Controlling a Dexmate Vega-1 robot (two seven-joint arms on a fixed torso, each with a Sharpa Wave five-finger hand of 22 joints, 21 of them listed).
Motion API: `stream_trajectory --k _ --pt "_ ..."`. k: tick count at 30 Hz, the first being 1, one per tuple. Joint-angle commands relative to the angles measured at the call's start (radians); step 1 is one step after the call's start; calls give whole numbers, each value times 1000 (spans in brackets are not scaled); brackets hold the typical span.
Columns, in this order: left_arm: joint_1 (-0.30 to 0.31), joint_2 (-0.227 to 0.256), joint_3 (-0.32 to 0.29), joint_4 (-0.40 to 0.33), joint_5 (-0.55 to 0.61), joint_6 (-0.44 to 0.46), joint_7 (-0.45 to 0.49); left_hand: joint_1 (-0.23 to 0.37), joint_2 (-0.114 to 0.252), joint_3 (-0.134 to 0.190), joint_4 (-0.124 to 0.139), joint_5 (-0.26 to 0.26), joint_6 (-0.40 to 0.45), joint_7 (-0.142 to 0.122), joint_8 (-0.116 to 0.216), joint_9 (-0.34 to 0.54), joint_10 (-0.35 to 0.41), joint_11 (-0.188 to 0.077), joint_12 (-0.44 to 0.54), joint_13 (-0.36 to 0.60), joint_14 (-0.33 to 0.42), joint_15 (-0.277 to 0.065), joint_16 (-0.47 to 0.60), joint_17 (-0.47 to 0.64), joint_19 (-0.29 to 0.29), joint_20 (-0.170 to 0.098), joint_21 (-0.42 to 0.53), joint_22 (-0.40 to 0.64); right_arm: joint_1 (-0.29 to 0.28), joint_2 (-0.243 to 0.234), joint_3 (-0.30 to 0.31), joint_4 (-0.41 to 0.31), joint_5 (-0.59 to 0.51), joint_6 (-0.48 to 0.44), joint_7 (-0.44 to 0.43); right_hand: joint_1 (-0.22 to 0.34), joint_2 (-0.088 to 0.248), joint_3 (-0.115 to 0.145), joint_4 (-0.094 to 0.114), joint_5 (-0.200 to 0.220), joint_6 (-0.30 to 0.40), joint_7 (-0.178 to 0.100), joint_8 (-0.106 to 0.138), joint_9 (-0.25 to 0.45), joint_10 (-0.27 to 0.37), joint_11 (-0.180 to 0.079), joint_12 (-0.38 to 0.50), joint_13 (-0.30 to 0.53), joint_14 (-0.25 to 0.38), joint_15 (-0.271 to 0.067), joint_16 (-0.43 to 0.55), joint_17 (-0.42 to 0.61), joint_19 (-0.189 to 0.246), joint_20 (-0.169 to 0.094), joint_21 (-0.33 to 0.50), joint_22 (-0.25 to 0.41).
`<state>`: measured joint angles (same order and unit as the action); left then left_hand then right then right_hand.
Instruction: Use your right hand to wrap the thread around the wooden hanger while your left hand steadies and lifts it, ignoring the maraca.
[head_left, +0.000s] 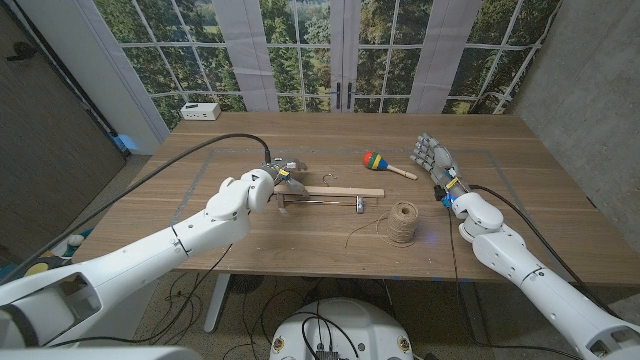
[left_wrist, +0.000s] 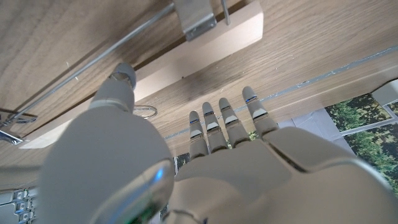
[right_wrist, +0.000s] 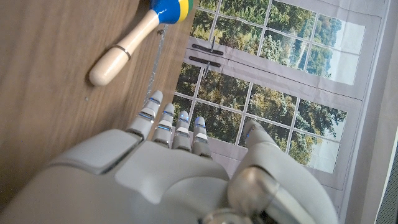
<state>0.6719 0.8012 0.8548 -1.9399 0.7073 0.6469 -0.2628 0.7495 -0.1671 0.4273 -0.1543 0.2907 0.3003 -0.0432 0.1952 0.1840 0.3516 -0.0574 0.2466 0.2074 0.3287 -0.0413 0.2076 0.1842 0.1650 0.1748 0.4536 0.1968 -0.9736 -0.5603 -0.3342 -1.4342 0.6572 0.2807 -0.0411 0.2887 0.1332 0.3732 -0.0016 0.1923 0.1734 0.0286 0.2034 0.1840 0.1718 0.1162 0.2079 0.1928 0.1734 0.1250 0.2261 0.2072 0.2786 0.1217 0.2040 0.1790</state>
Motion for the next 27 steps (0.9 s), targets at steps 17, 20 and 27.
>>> stream_trajectory --k 17,20,27 --pt "20 -36 15 58 -43 -22 18 134 118 -15 10 48 234 -22 56 7 194 -46 55 15 226 -96 67 9 179 -87 76 14 -14 -5 13 1 15 12 7 -3 4 2 -1 -3 10 -3 -5 1 9 -2 1 4 10 1 2 4 4 4 7 5" --pt "23 -45 14 72 -56 -29 31 204 159 -16 -4 26 303 -32 67 7 241 -54 63 14 316 -128 102 12 241 -115 113 22 -15 -6 13 2 13 15 8 -4 4 2 -1 -3 10 -4 -5 1 11 -1 1 4 11 2 2 4 5 3 7 5" --pt "19 -55 38 84 -9 5 48 414 256 8 -34 -67 528 -20 111 10 415 -62 111 30 538 -194 182 20 394 -207 246 53 -25 -8 18 -4 12 15 -4 -6 4 2 0 -3 10 -5 -5 1 12 -2 1 4 13 1 3 5 5 3 8 5"
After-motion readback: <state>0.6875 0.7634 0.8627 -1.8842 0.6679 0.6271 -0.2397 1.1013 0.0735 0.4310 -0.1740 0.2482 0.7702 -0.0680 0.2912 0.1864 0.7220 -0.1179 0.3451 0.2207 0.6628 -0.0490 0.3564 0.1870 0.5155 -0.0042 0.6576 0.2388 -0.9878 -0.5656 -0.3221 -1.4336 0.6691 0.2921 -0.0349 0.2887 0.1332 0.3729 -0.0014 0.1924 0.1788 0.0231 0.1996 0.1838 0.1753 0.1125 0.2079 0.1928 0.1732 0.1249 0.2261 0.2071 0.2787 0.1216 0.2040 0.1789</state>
